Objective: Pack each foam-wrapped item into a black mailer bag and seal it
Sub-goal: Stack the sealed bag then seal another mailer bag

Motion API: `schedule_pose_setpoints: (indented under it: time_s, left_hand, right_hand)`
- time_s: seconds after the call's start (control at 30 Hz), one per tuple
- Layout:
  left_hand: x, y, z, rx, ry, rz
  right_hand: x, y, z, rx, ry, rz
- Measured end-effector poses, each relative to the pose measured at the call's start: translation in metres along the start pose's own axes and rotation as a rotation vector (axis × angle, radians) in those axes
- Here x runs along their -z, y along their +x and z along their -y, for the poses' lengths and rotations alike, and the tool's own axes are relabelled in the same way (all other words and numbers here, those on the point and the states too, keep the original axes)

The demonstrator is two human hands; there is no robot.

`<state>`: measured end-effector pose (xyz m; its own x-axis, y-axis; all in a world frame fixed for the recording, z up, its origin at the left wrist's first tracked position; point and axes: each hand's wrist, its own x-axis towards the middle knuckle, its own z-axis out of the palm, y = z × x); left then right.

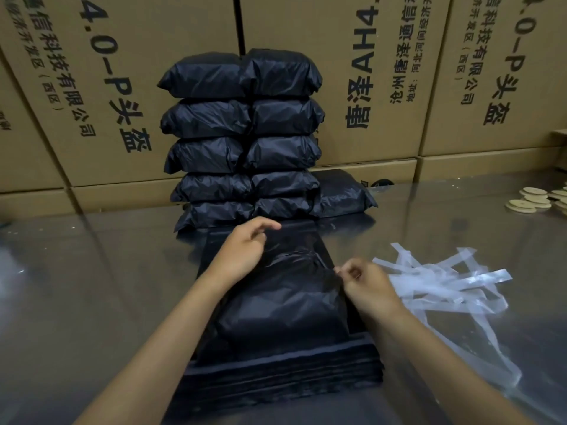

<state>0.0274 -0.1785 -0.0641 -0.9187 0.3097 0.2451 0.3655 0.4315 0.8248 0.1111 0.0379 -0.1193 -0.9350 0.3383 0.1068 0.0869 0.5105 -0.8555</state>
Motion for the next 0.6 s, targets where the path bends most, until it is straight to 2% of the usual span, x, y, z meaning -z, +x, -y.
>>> schedule_pose_setpoints:
  time_s: [0.07,0.13,0.17,0.23,0.3,0.37,0.5,0.6]
  left_hand:
    - [0.011,-0.009,0.009,-0.019,0.007,-0.075]
    - [0.014,-0.011,0.017,0.029,0.054,-0.033]
    - [0.013,-0.012,0.018,0.082,0.108,0.034]
    - [0.006,-0.015,0.018,0.221,0.143,0.144]
    - [-0.002,-0.016,0.019,0.296,0.033,0.124]
    - [-0.006,-0.017,0.027,0.33,-0.162,0.046]
    - [-0.011,-0.024,0.047,0.382,-0.503,-0.029]
    - [-0.014,-0.026,0.052,0.357,-0.56,-0.049]
  right_hand:
    - [0.009,0.005,0.015,0.042,0.091,-0.153]
    - [0.011,0.011,0.038,0.124,0.147,-0.201]
    - [0.007,0.013,0.05,0.173,0.153,-0.162]
    - [-0.01,0.015,0.065,0.235,0.076,0.016]
    - [-0.03,0.015,0.069,0.205,-0.068,0.217]
    - [-0.041,0.016,0.065,0.146,-0.061,0.321]
    - [-0.036,0.017,0.051,-0.044,0.179,0.371]
    - [-0.032,0.012,0.05,-0.151,0.348,0.373]
